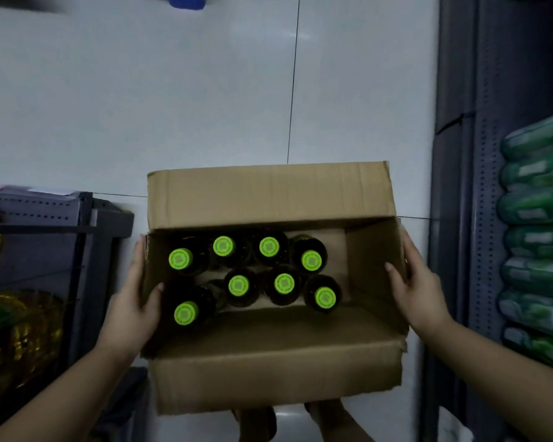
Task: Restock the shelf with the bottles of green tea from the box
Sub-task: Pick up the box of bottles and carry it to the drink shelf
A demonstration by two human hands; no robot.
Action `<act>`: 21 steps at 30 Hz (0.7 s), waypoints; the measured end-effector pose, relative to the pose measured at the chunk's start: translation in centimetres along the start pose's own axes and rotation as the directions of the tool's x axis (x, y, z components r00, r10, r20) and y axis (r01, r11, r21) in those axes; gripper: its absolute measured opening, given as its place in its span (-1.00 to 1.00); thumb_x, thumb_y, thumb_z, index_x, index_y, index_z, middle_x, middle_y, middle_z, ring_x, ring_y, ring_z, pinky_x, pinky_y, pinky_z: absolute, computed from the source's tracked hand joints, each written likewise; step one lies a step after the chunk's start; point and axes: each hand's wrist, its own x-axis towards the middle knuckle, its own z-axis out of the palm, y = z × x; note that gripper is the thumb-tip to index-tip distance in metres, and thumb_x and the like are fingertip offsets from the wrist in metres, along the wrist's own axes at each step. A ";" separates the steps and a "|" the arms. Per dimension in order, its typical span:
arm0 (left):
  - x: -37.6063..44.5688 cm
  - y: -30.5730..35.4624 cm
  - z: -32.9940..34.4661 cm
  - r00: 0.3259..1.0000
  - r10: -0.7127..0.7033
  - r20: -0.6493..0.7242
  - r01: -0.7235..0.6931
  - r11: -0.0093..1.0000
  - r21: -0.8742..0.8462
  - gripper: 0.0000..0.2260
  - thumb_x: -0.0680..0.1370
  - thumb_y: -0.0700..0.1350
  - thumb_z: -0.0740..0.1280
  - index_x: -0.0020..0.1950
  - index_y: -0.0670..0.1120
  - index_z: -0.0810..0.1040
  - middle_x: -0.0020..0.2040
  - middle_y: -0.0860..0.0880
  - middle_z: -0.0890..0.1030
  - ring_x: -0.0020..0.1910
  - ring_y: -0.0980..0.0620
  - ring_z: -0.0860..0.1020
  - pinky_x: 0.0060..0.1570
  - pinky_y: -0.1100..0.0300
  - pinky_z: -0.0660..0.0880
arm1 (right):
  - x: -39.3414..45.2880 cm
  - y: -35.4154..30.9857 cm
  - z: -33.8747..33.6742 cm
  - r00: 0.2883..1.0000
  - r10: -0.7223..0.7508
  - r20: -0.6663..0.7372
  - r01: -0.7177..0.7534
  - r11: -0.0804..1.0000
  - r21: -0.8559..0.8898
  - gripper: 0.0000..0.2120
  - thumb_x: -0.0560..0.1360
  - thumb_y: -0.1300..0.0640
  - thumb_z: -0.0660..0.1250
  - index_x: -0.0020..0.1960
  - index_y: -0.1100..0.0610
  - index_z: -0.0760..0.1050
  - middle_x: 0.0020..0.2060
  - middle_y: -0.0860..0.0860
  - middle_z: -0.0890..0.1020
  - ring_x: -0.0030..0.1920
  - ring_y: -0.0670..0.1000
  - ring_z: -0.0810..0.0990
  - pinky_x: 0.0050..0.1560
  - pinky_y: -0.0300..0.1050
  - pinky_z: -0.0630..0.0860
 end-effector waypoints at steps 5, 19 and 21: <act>-2.9 6.2 -5.1 0.998 0.061 -0.012 -0.061 0.997 0.041 -0.29 0.56 -0.28 0.26 0.53 0.20 -0.01 0.26 0.13 0.38 0.21 0.09 0.41 0.18 0.19 0.31 | -2.8 -5.7 -4.8 0.999 -0.051 -0.018 0.050 0.999 -0.018 -0.35 0.56 0.26 0.22 0.53 -0.09 0.04 0.28 -0.20 0.40 0.21 -0.30 0.41 0.29 -0.24 0.33; -23.6 30.7 -26.6 0.966 0.140 -0.217 -0.150 0.988 -0.034 -0.24 0.51 -0.26 0.32 0.42 0.45 0.07 0.08 0.24 0.61 0.04 0.19 0.60 0.02 0.34 0.45 | -20.3 -31.9 -27.8 0.936 -0.343 -0.081 0.344 0.939 -0.008 -0.30 0.53 0.38 0.23 0.50 -0.12 0.07 0.46 -0.19 0.24 0.41 -0.26 0.25 0.30 -0.58 0.09; -25.9 32.6 -28.7 0.961 0.161 -0.223 -0.185 0.979 -0.088 -0.28 0.50 -0.21 0.31 0.45 0.38 0.10 0.19 0.34 0.53 0.08 0.23 0.58 0.13 0.30 0.46 | -22.1 -34.7 -30.5 0.923 -0.376 -0.082 0.374 0.927 -0.038 -0.26 0.53 0.37 0.24 0.45 -0.29 0.10 0.46 -0.08 0.28 0.41 -0.07 0.36 0.31 -0.54 0.13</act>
